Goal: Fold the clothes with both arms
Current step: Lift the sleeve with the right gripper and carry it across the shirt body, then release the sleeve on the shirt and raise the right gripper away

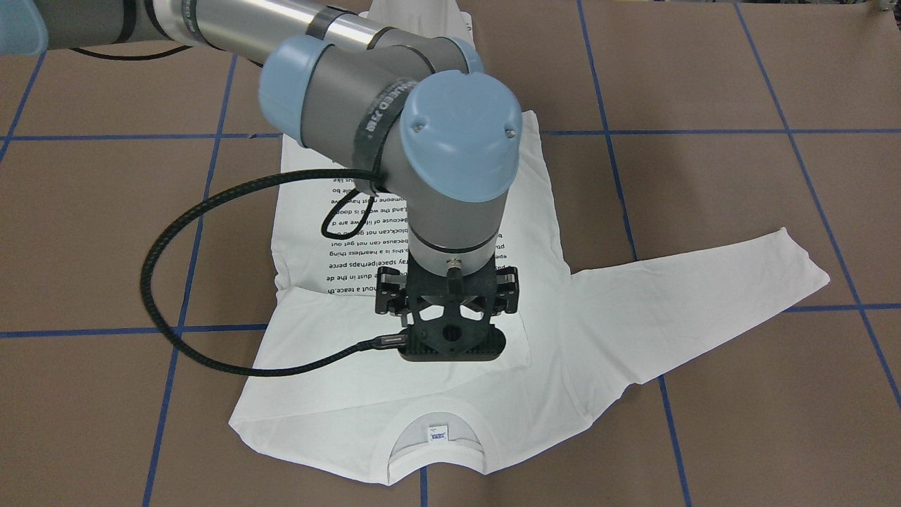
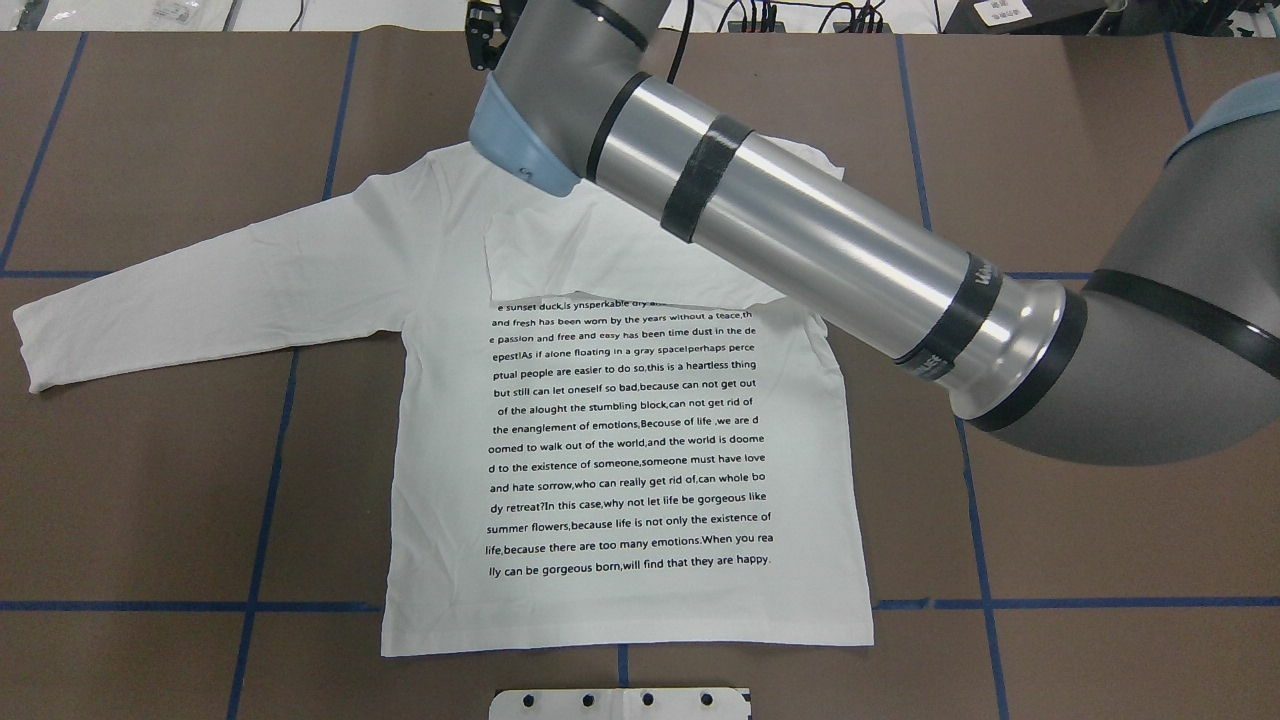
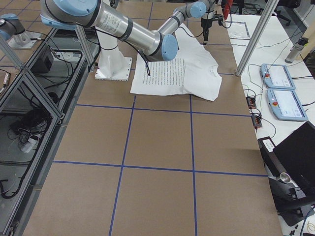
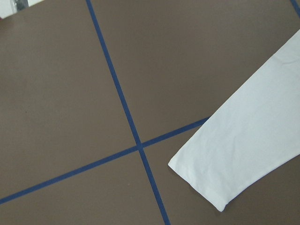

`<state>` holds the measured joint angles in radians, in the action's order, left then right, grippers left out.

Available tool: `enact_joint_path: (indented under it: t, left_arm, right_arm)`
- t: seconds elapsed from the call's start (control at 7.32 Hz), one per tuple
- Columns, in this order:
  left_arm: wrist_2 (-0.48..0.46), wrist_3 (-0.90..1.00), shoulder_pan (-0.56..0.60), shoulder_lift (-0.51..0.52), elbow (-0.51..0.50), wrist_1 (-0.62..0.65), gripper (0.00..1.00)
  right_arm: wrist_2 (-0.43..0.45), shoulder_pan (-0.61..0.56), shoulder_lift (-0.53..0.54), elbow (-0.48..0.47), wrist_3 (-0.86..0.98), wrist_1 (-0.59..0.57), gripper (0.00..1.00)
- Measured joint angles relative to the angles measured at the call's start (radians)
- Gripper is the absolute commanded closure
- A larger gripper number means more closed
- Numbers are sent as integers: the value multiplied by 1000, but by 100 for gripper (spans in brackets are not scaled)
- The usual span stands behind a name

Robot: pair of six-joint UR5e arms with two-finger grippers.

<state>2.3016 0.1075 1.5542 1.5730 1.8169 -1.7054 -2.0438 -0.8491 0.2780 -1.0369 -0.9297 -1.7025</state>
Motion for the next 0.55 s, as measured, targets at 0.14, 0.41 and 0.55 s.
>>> enact_joint_path:
  t: [0.14,0.41,0.55]
  left_arm:
    - [1,-8,-1,1,-4,-29,0]
    - [4,-12,-17,1,-11,-79,0]
    - [4,-13,-48,1,-18,-91,0]
  right_arm:
    - [-31,-43,58,-61,90,-36,0]
    - [-83,-133,254,-242,258,-60,0]
    - [-109,-185,387,-360,361,-63,0]
